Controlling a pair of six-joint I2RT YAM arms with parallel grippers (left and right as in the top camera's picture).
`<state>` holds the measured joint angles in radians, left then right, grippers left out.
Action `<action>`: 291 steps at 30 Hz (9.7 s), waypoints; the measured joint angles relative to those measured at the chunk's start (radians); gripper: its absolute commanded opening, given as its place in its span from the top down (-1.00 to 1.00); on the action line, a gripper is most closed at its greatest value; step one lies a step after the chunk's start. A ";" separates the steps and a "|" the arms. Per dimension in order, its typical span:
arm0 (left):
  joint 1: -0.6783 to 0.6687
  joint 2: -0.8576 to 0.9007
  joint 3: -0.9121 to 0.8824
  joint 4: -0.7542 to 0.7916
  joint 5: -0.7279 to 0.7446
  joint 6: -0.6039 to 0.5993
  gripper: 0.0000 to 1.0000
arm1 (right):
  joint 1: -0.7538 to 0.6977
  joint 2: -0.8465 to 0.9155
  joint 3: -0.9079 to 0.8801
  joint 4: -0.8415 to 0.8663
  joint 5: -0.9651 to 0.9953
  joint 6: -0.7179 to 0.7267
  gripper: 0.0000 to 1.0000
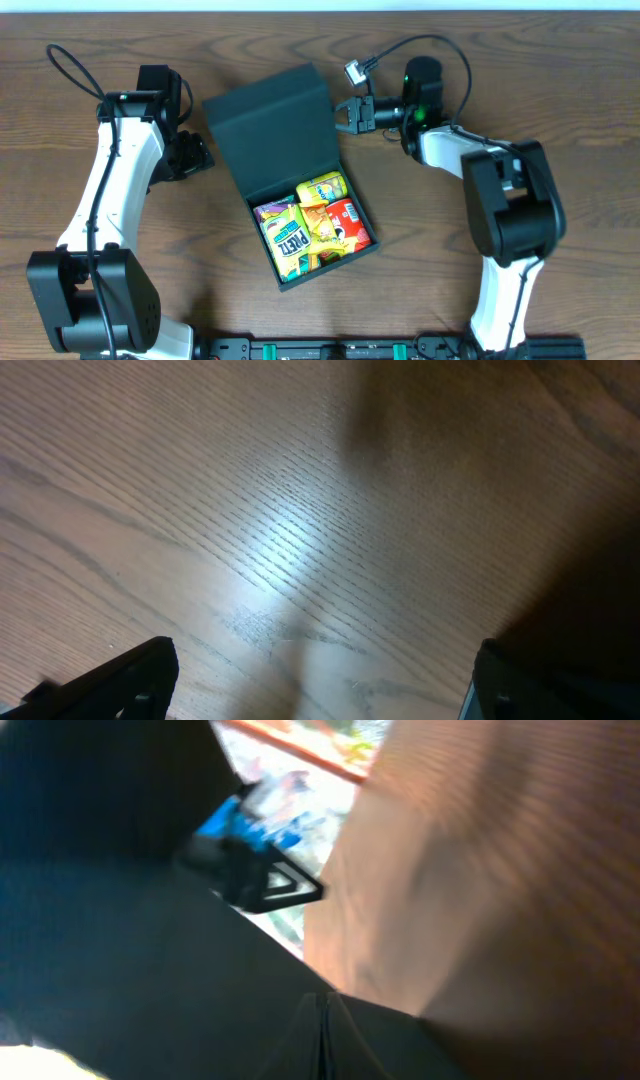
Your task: Pack container
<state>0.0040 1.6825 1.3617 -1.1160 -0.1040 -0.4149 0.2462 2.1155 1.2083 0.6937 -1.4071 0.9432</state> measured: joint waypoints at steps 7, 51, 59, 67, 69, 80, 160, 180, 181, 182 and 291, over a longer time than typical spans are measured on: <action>0.000 0.000 0.000 0.000 0.000 0.000 -0.91 | 0.000 -0.170 0.000 0.005 -0.092 -0.004 0.97; 0.000 0.000 -0.002 0.000 0.000 0.000 -0.90 | 0.163 -1.124 -0.138 -1.527 0.602 -0.852 0.97; 0.000 0.000 -0.002 0.000 0.000 0.000 -0.90 | 0.412 -1.006 -0.138 -1.520 0.875 -0.877 0.97; 0.000 0.000 -0.002 0.000 0.000 0.000 -0.90 | 0.683 -0.774 -0.140 -1.328 1.155 -0.842 0.97; 0.000 0.000 -0.002 0.000 0.000 0.000 -0.90 | 0.735 -0.724 -0.140 -1.260 1.181 -0.809 0.97; 0.000 0.000 -0.002 0.000 0.000 0.000 -0.91 | 0.911 -0.513 -0.140 -1.115 1.237 -0.686 0.97; 0.000 0.000 -0.002 0.000 0.000 0.000 -0.90 | 0.603 -0.565 -0.478 -0.843 1.703 -0.377 0.97; 0.000 0.000 -0.002 0.000 0.000 0.000 -0.90 | 0.504 -0.512 -0.478 -0.637 1.627 -0.393 0.96; 0.000 0.000 -0.002 0.000 0.000 0.000 -0.91 | 0.504 -0.512 -0.478 -0.631 1.617 -0.384 0.96; 0.000 0.000 -0.002 0.000 0.000 0.000 -0.91 | 0.504 -0.512 -0.478 -0.624 1.608 -0.375 0.97; 0.000 0.000 -0.002 0.000 0.000 0.000 -0.91 | -0.317 -1.743 -0.879 -0.538 1.150 -0.837 -0.99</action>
<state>0.0040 1.6825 1.3598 -1.1160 -0.1036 -0.4149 -0.0704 0.3729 0.3294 0.1555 -0.2569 0.1062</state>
